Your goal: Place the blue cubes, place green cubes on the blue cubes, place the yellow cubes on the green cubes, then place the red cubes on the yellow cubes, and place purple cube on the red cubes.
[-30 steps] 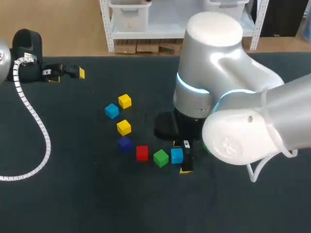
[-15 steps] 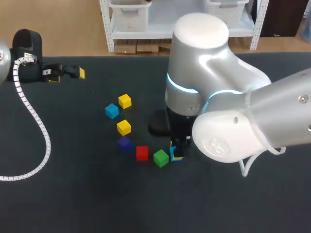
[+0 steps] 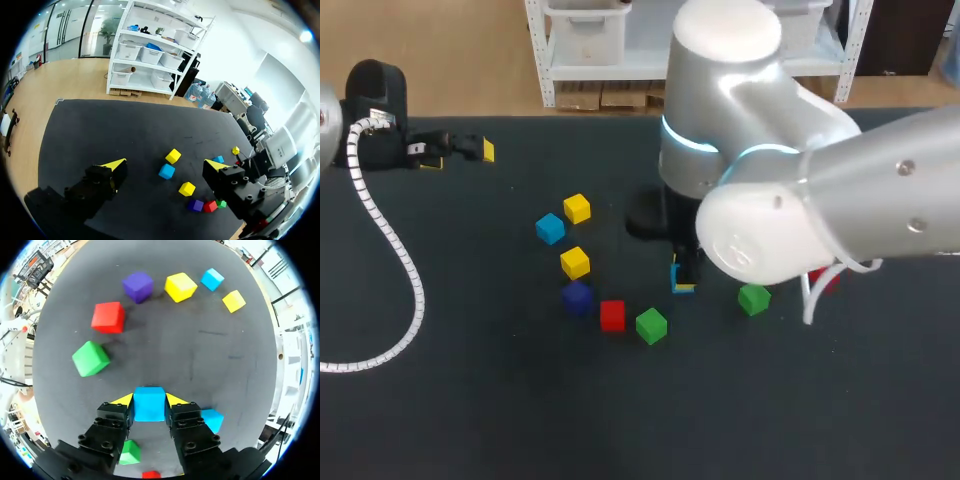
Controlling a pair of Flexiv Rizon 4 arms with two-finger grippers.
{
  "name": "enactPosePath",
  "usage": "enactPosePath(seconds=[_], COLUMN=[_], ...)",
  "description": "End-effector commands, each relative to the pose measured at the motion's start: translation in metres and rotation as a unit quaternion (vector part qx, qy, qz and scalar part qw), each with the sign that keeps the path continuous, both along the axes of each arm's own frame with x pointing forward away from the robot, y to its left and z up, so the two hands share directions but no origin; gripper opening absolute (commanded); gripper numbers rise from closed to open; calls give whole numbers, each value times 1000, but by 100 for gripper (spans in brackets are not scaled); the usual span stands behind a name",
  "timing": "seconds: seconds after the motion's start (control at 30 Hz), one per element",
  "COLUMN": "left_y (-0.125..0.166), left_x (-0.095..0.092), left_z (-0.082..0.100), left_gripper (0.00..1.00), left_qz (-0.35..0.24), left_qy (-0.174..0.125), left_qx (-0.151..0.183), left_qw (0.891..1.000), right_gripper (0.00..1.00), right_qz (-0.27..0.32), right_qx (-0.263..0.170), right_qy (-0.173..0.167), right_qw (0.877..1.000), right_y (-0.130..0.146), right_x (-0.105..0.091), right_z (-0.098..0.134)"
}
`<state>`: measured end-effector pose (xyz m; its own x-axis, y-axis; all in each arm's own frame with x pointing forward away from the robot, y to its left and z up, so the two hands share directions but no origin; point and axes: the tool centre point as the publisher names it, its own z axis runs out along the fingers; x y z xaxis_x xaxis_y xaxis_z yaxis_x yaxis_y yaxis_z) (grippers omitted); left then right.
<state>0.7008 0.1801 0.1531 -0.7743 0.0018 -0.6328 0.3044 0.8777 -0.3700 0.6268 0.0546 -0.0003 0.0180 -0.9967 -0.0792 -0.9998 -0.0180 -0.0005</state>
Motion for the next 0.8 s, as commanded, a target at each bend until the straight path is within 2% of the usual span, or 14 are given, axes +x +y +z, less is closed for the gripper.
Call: enactPosePath(seconds=[0.03, 0.2, 0.43, 0.8], left_y=[3, 3, 3, 3], left_x=[-1, -1, -1, -1], left_z=[-2, -2, -2, -2], left_gripper=[100, 100, 100, 100], left_qz=[-5, -5, -5, -5], left_qy=[-4, -4, -4, -4], left_qx=[-6, -6, -6, -6], left_qw=[1000, 1000, 1000, 1000], right_gripper=[0, 0, 0, 0], right_qz=[-1, -9, -44, -70], right_qx=[-7, -16, -18, -18], right_qy=[7, -2, 2, 9], right_qw=[1000, 1000, 999, 997], right_y=[8, 10, 7, 0], right_x=[17, 35, 59, 78], right_z=[-5, -10, -11, -7])
